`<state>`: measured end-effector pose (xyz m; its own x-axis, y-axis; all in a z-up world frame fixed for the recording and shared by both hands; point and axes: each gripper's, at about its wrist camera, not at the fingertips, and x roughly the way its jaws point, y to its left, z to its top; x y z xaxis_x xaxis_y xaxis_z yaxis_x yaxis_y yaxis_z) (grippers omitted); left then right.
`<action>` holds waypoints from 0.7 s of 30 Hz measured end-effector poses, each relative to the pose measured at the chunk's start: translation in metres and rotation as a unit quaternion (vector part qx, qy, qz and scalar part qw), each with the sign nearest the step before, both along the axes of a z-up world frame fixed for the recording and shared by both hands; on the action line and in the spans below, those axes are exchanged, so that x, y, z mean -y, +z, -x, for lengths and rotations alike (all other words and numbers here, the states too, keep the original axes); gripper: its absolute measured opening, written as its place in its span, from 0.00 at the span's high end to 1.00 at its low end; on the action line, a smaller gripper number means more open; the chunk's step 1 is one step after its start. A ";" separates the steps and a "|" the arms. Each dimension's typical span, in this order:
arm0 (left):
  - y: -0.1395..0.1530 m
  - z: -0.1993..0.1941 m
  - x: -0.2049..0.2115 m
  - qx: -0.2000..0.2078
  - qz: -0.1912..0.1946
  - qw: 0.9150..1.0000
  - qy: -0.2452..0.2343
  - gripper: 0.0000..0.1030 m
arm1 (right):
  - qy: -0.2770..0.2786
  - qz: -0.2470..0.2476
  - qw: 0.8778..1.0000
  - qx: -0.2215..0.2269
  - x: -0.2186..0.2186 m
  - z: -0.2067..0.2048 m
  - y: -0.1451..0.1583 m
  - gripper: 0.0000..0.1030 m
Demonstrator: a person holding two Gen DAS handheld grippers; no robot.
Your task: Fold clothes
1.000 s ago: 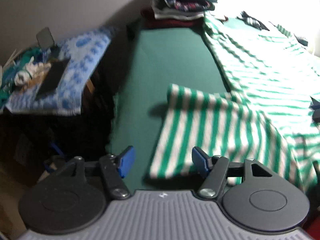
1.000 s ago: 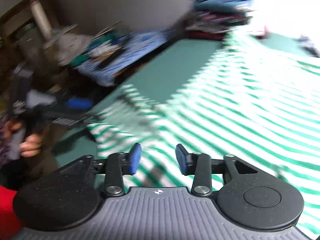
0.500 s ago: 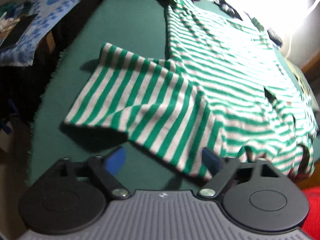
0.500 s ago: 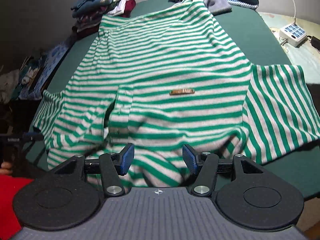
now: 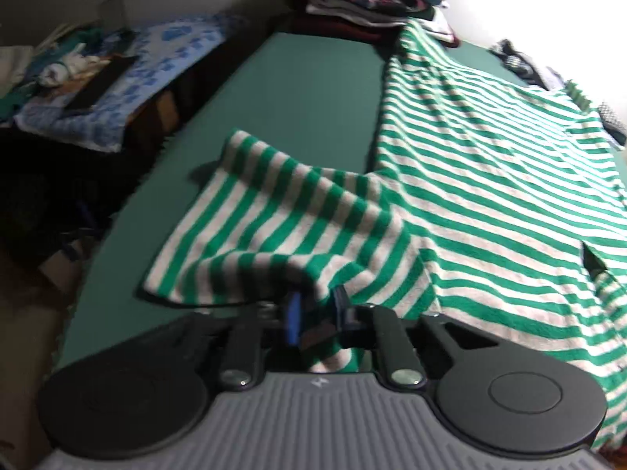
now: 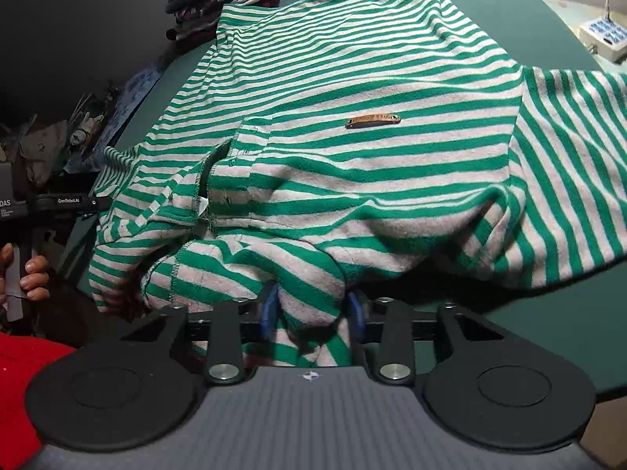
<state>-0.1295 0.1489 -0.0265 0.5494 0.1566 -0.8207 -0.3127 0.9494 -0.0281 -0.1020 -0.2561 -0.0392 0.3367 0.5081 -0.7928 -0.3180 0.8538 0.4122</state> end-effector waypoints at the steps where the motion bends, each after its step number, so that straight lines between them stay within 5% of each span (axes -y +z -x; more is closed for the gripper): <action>1: 0.001 0.001 0.002 -0.001 -0.013 1.000 0.007 0.91 | 0.008 -0.007 1.000 -0.005 0.002 -0.001 0.000 0.87; 9: 0.017 0.022 0.027 0.005 -0.091 0.995 0.041 0.92 | 0.122 -0.027 0.992 -0.015 0.004 0.015 0.011 0.92; 15: 0.015 0.028 0.033 -0.012 -0.108 0.992 0.057 0.89 | 0.196 -0.018 0.980 -0.005 -0.001 0.018 0.015 0.92; 18: 0.008 0.029 0.040 -0.040 -0.114 0.992 0.044 0.85 | 0.194 -0.007 0.981 -0.014 0.008 0.009 0.015 0.76; 21: 0.022 0.044 0.028 -0.019 -0.104 0.993 0.047 0.66 | 0.170 -0.028 0.985 0.022 0.034 0.001 0.037 0.60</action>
